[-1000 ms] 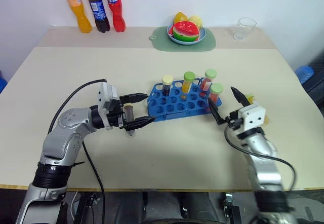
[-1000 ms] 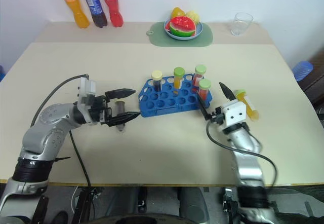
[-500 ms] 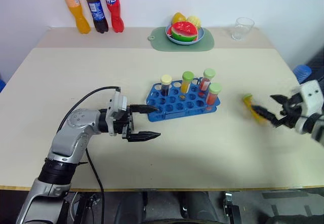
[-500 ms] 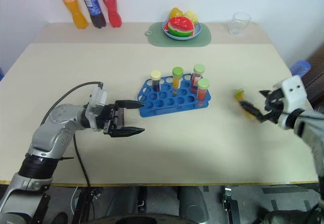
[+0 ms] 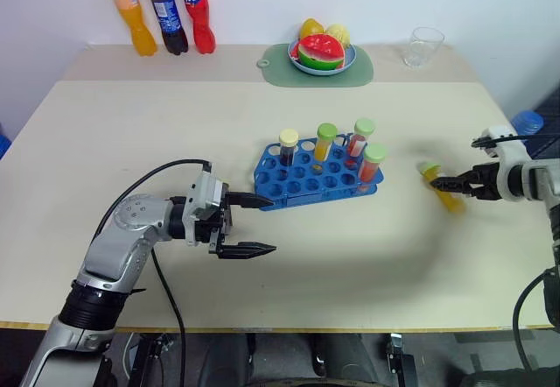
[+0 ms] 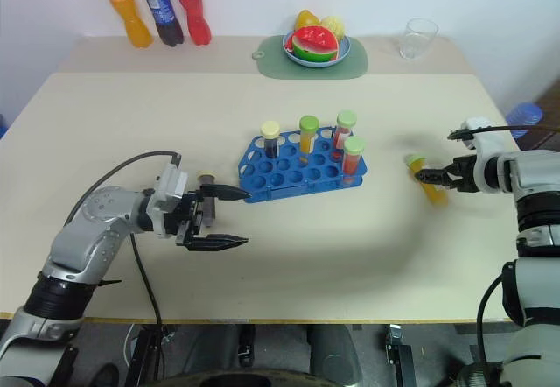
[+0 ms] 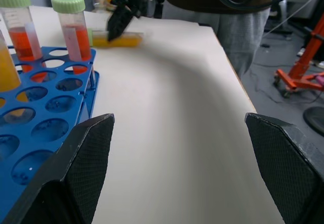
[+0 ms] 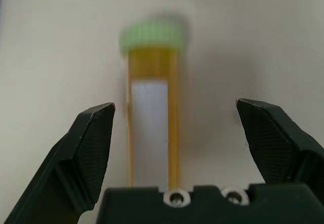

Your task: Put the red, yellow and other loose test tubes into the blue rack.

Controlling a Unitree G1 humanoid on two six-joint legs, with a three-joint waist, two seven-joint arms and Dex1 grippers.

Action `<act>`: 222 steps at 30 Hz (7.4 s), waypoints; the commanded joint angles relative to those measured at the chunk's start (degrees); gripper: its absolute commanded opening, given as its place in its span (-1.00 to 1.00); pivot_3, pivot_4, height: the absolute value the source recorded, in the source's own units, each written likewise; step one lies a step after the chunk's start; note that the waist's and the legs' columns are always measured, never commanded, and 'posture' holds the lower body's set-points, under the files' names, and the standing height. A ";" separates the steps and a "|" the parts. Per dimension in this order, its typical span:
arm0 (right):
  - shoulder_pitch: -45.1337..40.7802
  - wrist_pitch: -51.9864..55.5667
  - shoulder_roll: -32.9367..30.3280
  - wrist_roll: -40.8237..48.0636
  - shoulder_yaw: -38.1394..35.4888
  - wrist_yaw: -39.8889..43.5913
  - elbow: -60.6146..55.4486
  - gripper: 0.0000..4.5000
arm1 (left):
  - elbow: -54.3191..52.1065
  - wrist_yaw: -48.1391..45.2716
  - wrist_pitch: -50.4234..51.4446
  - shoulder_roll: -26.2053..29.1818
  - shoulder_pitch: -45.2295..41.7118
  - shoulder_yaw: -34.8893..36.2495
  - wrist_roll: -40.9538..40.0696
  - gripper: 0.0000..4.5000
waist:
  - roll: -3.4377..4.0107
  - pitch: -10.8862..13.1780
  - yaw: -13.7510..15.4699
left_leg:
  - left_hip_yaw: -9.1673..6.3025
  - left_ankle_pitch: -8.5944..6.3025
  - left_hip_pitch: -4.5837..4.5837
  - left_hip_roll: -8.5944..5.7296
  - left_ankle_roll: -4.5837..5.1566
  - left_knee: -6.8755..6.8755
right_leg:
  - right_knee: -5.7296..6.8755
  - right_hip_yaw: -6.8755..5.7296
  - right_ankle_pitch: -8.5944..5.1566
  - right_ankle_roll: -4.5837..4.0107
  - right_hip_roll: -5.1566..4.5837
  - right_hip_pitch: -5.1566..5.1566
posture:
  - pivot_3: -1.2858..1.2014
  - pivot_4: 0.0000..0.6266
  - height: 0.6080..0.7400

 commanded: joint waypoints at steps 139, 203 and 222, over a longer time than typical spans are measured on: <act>52.72 -35.07 5.59 14.63 -15.99 2.01 -76.38 0.67 | 32.29 152.23 56.71 -12.90 -31.61 9.51 -82.41 0.91 | -0.79 0.18 1.86 | -0.39 0.03 0.36 -0.47 -0.07 0.15 | 0.06 -0.10 -0.03 0.11 -0.41 0.63 | 0.03 -0.52 1.00; 72.64 -32.97 20.60 6.67 -21.73 -22.72 -85.44 0.69 | 48.82 1.95 -21.78 -23.81 -28.55 -0.22 9.78 -0.30 | -0.77 0.12 1.53 | -0.44 -0.03 0.16 -0.26 0.05 0.11 | -0.27 -0.06 -0.07 0.08 -0.05 0.58 | 0.03 -0.52 1.00; 70.42 -33.02 20.21 6.35 -21.04 -22.18 -84.30 0.69 | 45.47 0.59 -20.20 -22.82 -24.89 0.07 9.71 -0.30 | -0.75 0.07 1.52 | -0.44 -0.03 0.19 -0.25 0.05 0.12 | -0.23 -0.06 -0.07 0.08 -0.04 0.60 | 0.03 -0.52 1.00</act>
